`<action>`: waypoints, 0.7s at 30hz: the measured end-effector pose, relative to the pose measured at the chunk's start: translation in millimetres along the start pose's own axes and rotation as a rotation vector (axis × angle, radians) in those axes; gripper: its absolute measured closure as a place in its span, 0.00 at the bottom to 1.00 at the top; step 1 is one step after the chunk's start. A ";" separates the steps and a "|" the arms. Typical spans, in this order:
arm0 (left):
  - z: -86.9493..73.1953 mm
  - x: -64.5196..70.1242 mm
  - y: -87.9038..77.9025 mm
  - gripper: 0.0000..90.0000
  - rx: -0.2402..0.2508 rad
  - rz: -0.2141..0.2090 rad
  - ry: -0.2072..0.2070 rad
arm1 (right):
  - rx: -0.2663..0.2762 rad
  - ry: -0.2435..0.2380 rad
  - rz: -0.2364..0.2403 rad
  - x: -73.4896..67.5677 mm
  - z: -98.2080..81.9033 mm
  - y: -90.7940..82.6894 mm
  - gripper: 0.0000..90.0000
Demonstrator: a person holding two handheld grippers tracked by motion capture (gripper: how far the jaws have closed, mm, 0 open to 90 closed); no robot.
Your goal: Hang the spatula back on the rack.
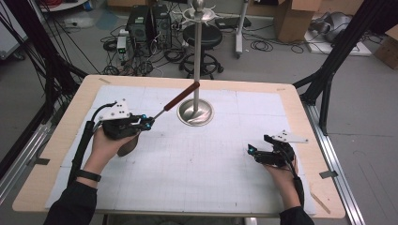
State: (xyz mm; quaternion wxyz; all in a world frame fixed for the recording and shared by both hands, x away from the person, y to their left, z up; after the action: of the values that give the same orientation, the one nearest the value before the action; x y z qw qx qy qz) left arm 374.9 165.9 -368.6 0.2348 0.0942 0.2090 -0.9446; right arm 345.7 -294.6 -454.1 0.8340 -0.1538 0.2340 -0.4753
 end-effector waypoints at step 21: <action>35.2 -21.9 -24.3 0.94 0.311 0.216 -0.054 | 0.000 0.000 0.002 0.5 0.1 0.4 0.18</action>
State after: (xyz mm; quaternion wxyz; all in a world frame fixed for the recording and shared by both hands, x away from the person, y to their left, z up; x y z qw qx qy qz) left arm 379.4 178.7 -322.5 0.3230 0.1261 0.0428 -0.9370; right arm 346.3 -294.9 -454.3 0.8345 -0.1535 0.2339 -0.4747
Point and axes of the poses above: each handheld gripper's, and its own axes: y roughly forward along the jaws, z roughly out of its top, x roughly to its right, the point moved 4 cm from there along y, roughly forward along the jaws, and after that the axes turned 11 degrees about y, right-handed, at the moved point
